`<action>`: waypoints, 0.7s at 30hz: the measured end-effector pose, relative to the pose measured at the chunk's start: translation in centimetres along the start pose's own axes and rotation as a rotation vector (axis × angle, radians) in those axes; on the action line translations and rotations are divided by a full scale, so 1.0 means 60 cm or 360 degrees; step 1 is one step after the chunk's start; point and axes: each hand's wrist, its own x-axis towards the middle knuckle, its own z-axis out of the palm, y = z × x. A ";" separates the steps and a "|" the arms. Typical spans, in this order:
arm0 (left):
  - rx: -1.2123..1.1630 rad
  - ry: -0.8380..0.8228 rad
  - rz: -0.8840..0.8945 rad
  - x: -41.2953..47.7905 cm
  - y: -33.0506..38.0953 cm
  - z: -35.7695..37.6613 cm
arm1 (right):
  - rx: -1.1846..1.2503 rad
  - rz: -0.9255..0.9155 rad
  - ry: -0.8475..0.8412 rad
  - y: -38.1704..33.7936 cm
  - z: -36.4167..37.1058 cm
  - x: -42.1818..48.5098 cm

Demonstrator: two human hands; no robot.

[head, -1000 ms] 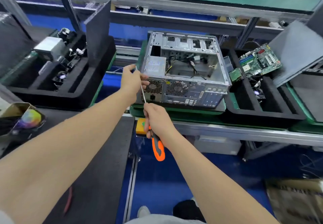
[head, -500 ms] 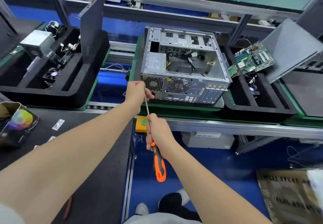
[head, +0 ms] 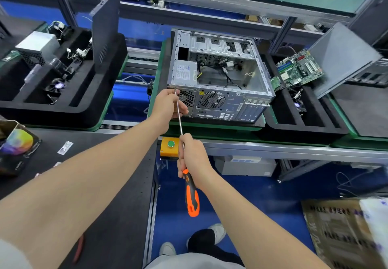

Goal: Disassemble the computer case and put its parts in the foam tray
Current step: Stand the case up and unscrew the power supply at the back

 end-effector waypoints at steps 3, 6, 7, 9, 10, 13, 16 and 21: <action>0.0002 -0.0017 0.0006 0.000 0.002 -0.002 | 0.0010 -0.0017 -0.0001 -0.003 -0.001 -0.002; 0.0026 -0.0020 -0.0001 0.000 0.004 -0.004 | -0.0030 -0.0021 0.0006 -0.007 -0.002 0.000; 0.0031 -0.0023 0.0002 0.000 0.005 -0.005 | -0.0036 -0.0015 0.0005 -0.008 -0.002 0.000; 0.0033 -0.0024 0.0000 0.000 0.006 -0.006 | 0.0038 -0.0006 -0.0045 -0.008 -0.003 -0.003; 0.0033 -0.0022 -0.0004 0.000 0.006 -0.006 | 0.0147 -0.0013 -0.0106 -0.007 -0.004 -0.007; 0.0033 -0.0025 -0.0018 0.001 0.007 -0.007 | 0.0657 0.0009 -0.0375 -0.005 -0.004 -0.017; 0.0005 -0.0035 -0.0061 0.002 0.010 -0.008 | 0.0786 0.0024 -0.0438 -0.009 0.002 -0.024; -0.0057 -0.0059 -0.0159 -0.003 0.020 -0.010 | 0.0814 -0.0070 -0.0373 -0.011 0.021 -0.033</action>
